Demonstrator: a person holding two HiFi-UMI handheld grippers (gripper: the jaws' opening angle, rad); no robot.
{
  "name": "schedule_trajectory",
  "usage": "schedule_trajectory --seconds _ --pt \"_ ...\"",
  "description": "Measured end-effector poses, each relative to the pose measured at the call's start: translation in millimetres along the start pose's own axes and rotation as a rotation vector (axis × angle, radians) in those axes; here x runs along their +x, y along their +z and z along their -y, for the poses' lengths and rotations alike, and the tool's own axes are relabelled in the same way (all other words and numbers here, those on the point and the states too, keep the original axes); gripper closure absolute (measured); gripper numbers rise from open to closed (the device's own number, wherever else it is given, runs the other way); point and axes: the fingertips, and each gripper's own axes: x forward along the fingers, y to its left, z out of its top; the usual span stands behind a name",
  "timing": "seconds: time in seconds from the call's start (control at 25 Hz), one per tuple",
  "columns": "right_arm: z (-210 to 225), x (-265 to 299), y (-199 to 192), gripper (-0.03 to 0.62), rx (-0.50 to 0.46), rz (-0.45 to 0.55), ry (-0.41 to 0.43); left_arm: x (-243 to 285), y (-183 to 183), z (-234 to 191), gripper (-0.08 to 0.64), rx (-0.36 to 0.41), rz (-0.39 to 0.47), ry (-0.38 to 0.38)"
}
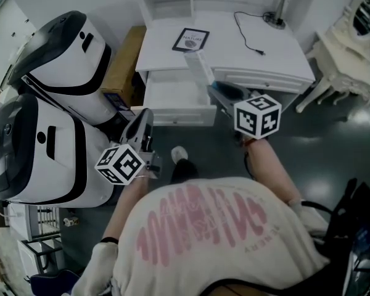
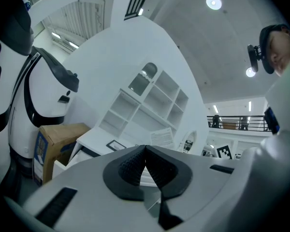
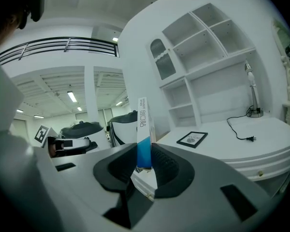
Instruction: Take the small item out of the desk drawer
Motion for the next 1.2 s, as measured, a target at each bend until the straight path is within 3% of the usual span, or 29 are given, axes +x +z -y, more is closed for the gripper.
schedule_trajectory --seconds 0.16,0.56,1.2 --pt "-6.4 -13.0 -7.8 0.491 -0.035 -0.005 -0.010 -11.0 -10.8 3.9 0.531 -0.011 -0.008 0.010" --pt "-10.3 -34.0 -20.7 0.491 -0.011 -0.012 -0.016 -23.9 -30.4 12.5 0.531 -0.029 -0.033 0.017" --pt "-13.9 -30.3 -38.7 0.490 -0.046 -0.058 -0.010 -31.0 -44.6 5.5 0.531 -0.051 -0.053 0.045"
